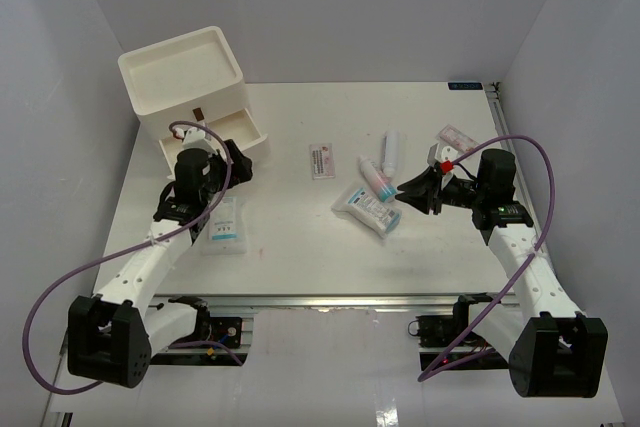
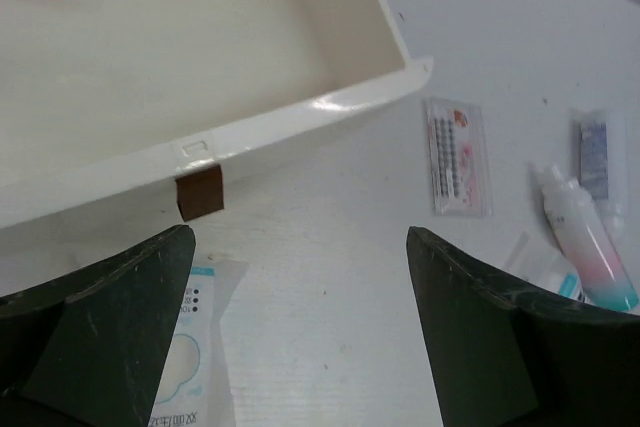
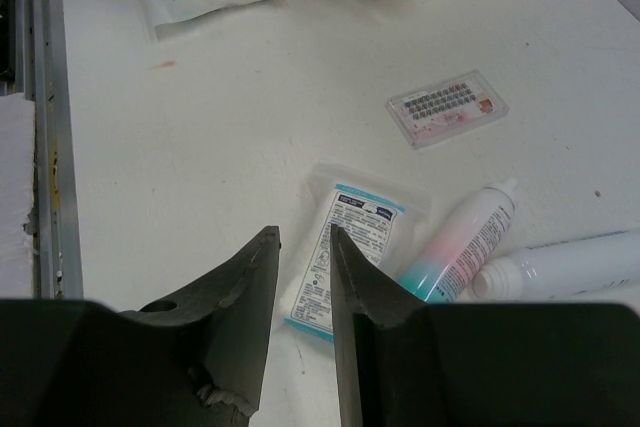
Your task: Organize the makeup
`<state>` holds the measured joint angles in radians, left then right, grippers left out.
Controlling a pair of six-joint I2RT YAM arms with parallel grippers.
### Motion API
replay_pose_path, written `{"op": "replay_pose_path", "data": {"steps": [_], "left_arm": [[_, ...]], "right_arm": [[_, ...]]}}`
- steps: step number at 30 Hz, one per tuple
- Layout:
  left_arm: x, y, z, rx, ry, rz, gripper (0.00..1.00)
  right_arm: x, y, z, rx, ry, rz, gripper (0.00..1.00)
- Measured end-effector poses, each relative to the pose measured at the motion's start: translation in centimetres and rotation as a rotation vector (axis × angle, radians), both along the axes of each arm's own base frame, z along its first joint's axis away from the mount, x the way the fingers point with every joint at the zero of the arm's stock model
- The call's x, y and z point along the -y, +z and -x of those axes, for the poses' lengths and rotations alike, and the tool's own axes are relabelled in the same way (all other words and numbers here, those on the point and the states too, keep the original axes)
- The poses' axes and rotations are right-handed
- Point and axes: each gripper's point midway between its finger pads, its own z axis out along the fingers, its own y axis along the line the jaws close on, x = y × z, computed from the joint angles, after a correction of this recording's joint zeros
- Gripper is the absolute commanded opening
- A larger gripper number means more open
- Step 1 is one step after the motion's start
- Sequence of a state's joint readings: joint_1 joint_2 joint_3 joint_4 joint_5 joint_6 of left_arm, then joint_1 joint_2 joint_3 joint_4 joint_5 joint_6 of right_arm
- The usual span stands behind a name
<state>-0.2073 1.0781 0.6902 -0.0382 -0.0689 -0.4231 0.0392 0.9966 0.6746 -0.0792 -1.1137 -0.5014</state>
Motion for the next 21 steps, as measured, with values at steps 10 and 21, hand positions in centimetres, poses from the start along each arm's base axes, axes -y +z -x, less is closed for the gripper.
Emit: {"op": "replay_pose_path", "data": {"steps": [10, 21], "left_arm": [[6.0, -0.1, 4.0, -0.058, -0.414, 0.011, 0.98], [9.0, -1.6, 7.2, -0.167, -0.564, -0.113, 0.98]], "right_arm": [[0.1, 0.0, -0.1, 0.003, -0.006, 0.004, 0.36], [0.2, -0.5, -0.4, -0.013, -0.016, 0.011, 0.38]]}}
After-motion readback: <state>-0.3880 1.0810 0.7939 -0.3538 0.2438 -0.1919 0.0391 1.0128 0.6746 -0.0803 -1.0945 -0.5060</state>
